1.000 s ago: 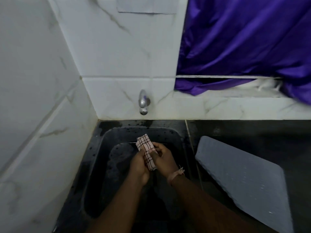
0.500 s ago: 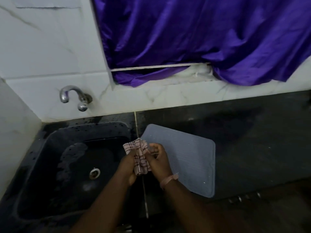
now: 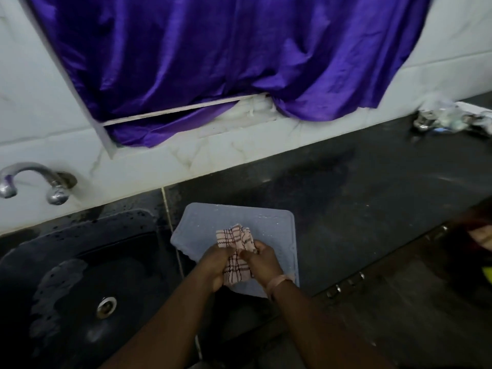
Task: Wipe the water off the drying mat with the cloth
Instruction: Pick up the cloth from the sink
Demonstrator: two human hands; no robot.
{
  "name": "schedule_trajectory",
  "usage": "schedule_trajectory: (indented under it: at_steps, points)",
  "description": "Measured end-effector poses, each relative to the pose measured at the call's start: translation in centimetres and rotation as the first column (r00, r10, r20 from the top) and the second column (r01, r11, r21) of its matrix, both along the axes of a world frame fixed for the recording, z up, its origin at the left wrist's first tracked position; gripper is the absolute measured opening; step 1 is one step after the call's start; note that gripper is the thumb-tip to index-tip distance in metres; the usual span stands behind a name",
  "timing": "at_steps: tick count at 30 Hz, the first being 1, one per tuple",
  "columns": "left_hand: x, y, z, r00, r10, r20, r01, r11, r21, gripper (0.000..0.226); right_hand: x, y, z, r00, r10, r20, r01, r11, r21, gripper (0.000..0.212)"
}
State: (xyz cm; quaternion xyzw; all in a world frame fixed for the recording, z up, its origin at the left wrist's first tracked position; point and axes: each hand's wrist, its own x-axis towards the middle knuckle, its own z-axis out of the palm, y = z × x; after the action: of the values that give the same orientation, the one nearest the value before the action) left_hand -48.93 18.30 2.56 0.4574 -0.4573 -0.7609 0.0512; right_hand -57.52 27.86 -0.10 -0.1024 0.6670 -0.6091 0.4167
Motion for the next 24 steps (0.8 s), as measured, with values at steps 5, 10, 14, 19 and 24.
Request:
schedule_trajectory:
  at_steps: [5,10,14,19,24]
  points:
    - [-6.0,2.1,-1.0,0.99,-0.138,0.028,0.14,0.987,-0.074,0.023,-4.9,3.2,-0.1,0.961,-0.192,-0.201,0.216,0.971,0.106,0.019]
    - [-12.3,5.7,-3.0,0.961,-0.265,0.073,0.271,0.959,-0.081,0.025,-10.1,7.3,-1.8,0.904,-0.326,-0.276,0.39,0.894,0.222,0.023]
    - [-17.1,8.0,-4.1,0.93,-0.36,0.069,0.363,0.93,-0.047,0.038,-14.9,9.4,-2.8,0.846,-0.436,-0.306,0.513,0.823,0.244,0.02]
    - [-22.2,9.8,-5.2,0.942,-0.318,0.107,0.33,0.938,-0.11,0.038,-19.9,9.8,-4.4,0.848,-0.43,-0.31,0.509,0.823,0.252,0.022]
    - [-25.4,10.1,-7.7,0.913,-0.246,0.326,0.365,0.85,-0.379,0.031,-23.3,9.7,-6.4,0.878,-0.318,-0.356,0.425,0.861,0.279,0.024]
